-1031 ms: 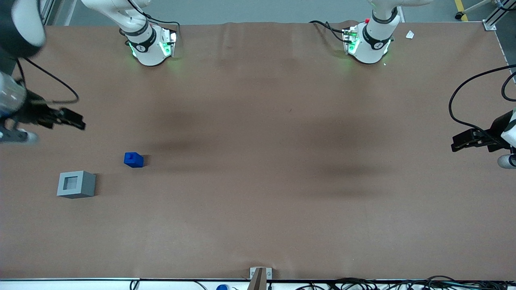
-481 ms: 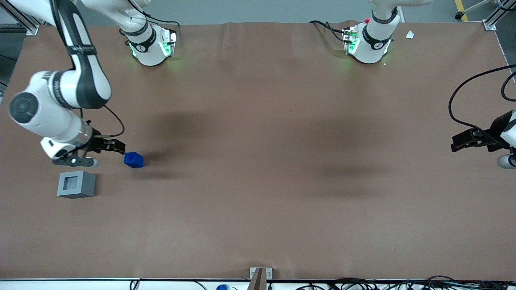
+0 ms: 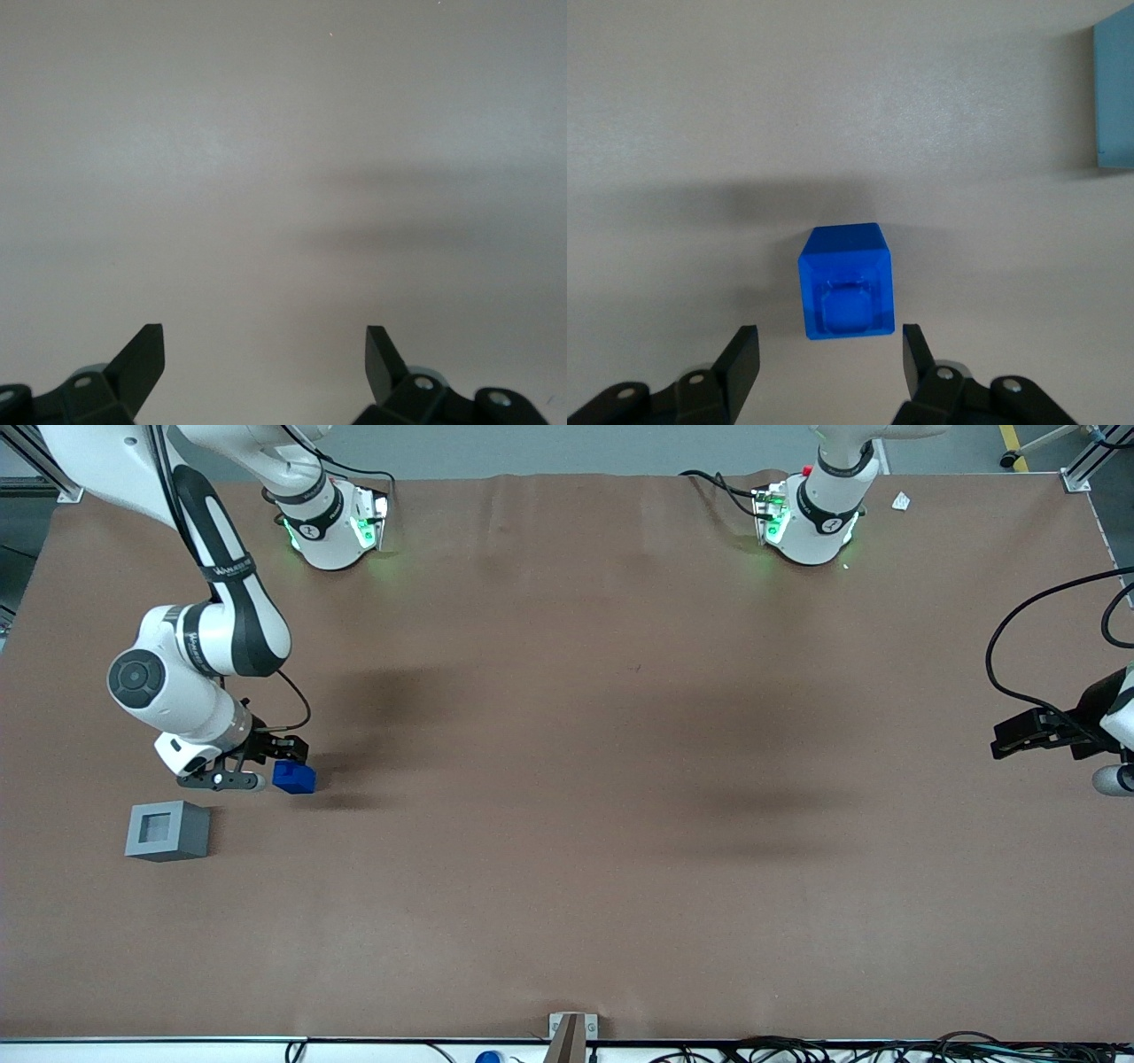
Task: Insert blue part into gray base with right arm
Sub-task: 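Close the right gripper on the blue block and lift it, then carry the blue block over the hole of the gray base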
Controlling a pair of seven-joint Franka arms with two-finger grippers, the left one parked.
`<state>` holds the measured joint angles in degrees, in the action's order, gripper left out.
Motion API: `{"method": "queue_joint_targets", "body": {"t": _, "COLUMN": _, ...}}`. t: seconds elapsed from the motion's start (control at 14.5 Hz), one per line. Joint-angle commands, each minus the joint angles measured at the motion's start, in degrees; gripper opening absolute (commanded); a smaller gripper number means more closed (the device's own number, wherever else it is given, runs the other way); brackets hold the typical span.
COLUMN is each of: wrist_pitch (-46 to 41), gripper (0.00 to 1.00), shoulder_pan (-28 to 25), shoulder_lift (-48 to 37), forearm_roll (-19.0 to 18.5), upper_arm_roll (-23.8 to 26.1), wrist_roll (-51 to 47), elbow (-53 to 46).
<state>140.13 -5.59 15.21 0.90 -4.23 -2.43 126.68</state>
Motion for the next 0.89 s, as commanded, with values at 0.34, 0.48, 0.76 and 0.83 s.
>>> {"method": "queue_joint_targets", "body": {"t": 0.34, "wrist_pitch": 5.16, "gripper": 0.4, "shoulder_pan": 0.67, "shoulder_lift": 4.13, "forearm_roll": -0.9, "upper_arm_roll": 0.01, "wrist_roll": 1.9, "elbow": 0.23}}
{"method": "queue_joint_targets", "body": {"t": 0.48, "wrist_pitch": 4.72, "gripper": 0.12, "shoulder_pan": 1.37, "shoulder_lift": 4.04, "forearm_roll": -0.9, "upper_arm_roll": 0.01, "wrist_roll": 3.39, "elbow": -0.03}}
{"method": "queue_joint_targets", "body": {"t": 0.76, "wrist_pitch": -3.41, "gripper": 0.01, "shoulder_pan": 6.72, "shoulder_lift": 3.51, "forearm_roll": -0.81, "upper_arm_roll": -0.07, "wrist_roll": 9.19, "elbow": -7.56}}
{"method": "queue_joint_targets", "body": {"t": 0.83, "wrist_pitch": -7.28, "gripper": 0.01, "shoulder_pan": 8.22, "shoulder_lift": 3.78, "forearm_roll": -0.81, "upper_arm_roll": -0.16, "wrist_roll": 9.98, "elbow": -11.33}}
